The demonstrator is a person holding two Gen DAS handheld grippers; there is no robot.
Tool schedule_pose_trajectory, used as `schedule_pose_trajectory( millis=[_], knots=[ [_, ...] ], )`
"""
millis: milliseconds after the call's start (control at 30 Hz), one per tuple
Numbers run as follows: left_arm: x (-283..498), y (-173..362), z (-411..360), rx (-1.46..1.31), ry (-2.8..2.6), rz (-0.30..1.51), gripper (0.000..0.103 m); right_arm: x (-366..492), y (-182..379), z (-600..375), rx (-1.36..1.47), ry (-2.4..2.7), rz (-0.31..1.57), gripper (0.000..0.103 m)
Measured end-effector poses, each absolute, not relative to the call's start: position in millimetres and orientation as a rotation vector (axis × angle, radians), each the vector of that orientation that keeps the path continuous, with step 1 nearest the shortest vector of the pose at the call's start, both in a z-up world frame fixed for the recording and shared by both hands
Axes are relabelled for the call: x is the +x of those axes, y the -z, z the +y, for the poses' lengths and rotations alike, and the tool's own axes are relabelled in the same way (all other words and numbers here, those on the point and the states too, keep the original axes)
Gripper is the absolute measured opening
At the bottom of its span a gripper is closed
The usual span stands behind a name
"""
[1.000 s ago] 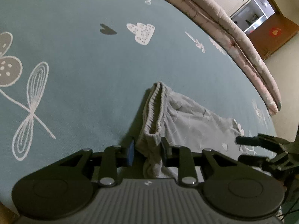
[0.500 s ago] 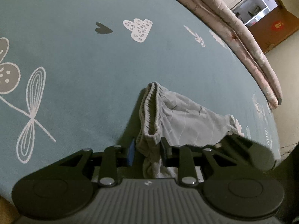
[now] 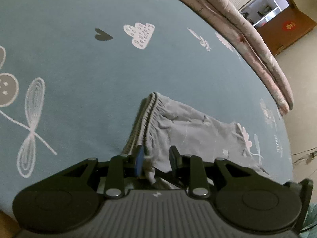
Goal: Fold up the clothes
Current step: 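Roll the ribbed hem over with the left gripper while the right gripper pinches beside it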
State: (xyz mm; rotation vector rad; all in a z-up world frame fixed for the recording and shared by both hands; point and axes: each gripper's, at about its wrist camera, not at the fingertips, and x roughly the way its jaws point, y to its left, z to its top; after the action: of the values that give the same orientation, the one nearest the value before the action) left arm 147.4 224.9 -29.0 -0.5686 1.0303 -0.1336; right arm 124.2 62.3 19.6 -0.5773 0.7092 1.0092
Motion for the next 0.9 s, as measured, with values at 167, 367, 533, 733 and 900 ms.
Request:
schedule_pose_trajectory(
  millis=[167,367,533,733,900],
  knots=[
    [137,30,242,-0.666,0.097,1.013,0.045,139,-30,51,-0.496,-1.007,0.752,0.012],
    [129,47,240,-0.745,0.071,1.06,0.052,148,-41,43,-0.426,-1.005,0.76,0.012],
    [134,66,233,-0.863,0.115,1.064,0.057,150,-35,43,-0.402,-1.001,0.771,0.012],
    [153,78,231,-0.911,0.121,1.034,0.057,154,-36,37,-0.399,-1.004,0.767,0.012],
    [164,84,231,-0.92,0.13,1.029,0.055,153,-36,36,-0.4,-1.002,0.765,0.012]
  ],
)
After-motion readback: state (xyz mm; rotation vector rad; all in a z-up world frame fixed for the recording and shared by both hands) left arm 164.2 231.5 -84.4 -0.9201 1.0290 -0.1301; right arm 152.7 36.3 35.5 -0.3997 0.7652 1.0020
